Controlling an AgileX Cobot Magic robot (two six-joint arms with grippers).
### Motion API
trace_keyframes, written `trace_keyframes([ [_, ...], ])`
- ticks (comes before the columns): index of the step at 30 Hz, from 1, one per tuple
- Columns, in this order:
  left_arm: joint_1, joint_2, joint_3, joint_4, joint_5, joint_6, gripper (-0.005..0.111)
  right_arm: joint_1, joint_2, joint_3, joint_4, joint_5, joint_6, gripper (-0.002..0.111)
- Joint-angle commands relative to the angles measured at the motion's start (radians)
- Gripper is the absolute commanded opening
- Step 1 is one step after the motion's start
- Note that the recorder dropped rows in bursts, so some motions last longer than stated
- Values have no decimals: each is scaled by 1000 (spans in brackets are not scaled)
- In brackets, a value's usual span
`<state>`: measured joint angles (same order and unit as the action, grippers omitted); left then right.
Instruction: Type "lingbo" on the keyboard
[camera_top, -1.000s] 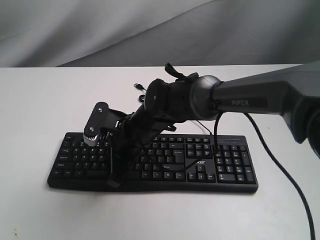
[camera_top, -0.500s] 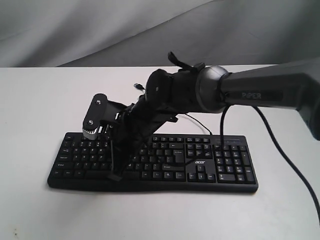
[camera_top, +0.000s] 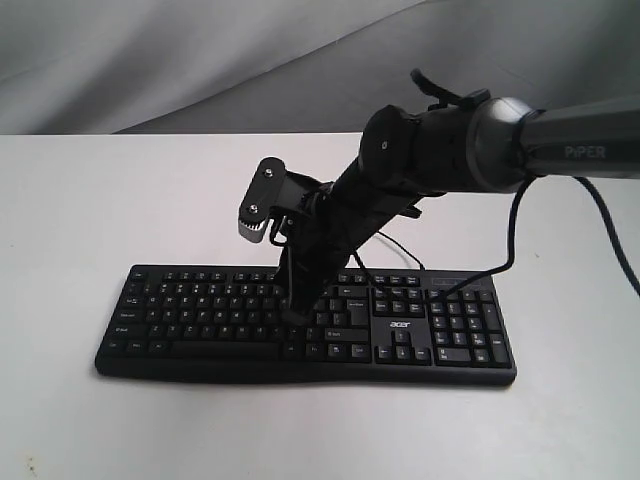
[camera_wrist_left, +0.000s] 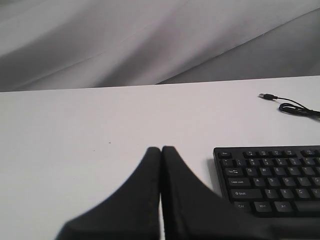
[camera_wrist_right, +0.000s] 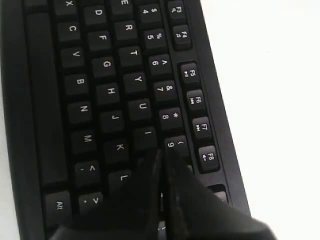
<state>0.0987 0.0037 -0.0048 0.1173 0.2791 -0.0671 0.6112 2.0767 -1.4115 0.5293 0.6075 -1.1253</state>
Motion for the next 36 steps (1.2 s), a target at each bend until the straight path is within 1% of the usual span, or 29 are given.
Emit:
trace_keyframes([
  [1,1,-4,5,0,-13,-2,1,-5,-11,7,22,-4,0,0],
  [8,1,-4,5,0,-13,-2,1,-5,24,7,98,-18,-58,0],
  [36,1,-4,5,0,-13,-2,1,-9,58,7,89,-44,-58,0],
])
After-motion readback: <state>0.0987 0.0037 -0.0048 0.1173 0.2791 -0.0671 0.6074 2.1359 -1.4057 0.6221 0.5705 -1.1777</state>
